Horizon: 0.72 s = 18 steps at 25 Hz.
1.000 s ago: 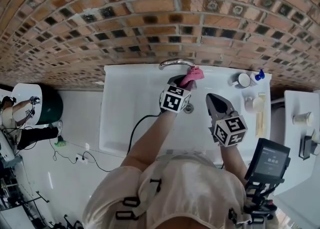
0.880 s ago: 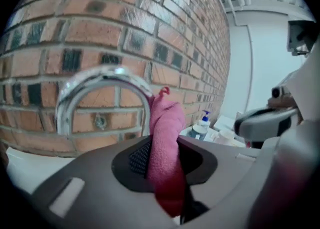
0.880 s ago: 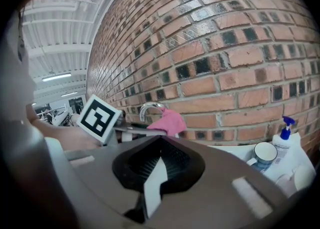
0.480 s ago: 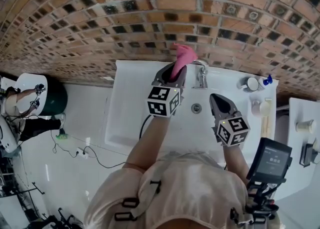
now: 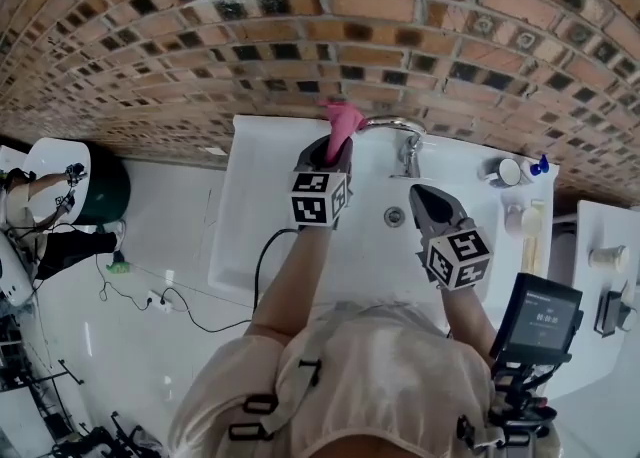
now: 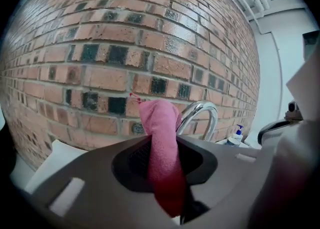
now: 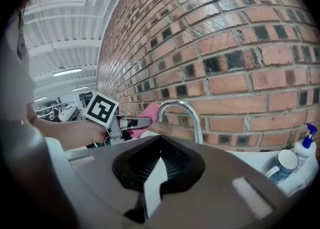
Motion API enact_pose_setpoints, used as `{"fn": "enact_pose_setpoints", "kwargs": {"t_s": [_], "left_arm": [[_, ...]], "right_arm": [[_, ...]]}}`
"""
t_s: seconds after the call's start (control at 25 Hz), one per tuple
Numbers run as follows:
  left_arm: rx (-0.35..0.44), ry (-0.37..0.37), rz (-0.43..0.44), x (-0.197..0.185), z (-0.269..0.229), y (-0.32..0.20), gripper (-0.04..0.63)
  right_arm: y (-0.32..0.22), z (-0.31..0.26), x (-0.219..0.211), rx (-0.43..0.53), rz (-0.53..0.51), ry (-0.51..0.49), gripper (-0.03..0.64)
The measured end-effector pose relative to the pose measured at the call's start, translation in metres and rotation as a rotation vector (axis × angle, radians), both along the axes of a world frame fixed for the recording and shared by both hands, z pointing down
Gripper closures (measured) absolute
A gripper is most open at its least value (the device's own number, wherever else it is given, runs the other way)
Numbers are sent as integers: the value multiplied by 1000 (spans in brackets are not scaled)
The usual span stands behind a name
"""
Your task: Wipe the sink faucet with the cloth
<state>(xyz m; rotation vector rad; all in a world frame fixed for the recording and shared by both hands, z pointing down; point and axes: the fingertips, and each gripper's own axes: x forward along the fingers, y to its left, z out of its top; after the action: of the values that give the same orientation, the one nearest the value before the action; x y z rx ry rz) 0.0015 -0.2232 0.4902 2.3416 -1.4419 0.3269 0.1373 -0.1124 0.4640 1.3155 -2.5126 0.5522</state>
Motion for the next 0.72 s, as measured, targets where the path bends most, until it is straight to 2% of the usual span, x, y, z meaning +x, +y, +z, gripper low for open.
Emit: {"fn": "enact_pose_setpoints", "kwargs": {"t_s": [0.2,0.48,0.72], "left_arm": [[47,-25,50,19,-12,-2,497],[140,-39,60,36,-50,-2,497],[184,-2,193,95,-74,9,497]], "right_arm": [[-2,-3,8,7,27,8,623],[-5,-10,14,32,23,-9,623],[6,-4,34,19,52,-22,623]]}}
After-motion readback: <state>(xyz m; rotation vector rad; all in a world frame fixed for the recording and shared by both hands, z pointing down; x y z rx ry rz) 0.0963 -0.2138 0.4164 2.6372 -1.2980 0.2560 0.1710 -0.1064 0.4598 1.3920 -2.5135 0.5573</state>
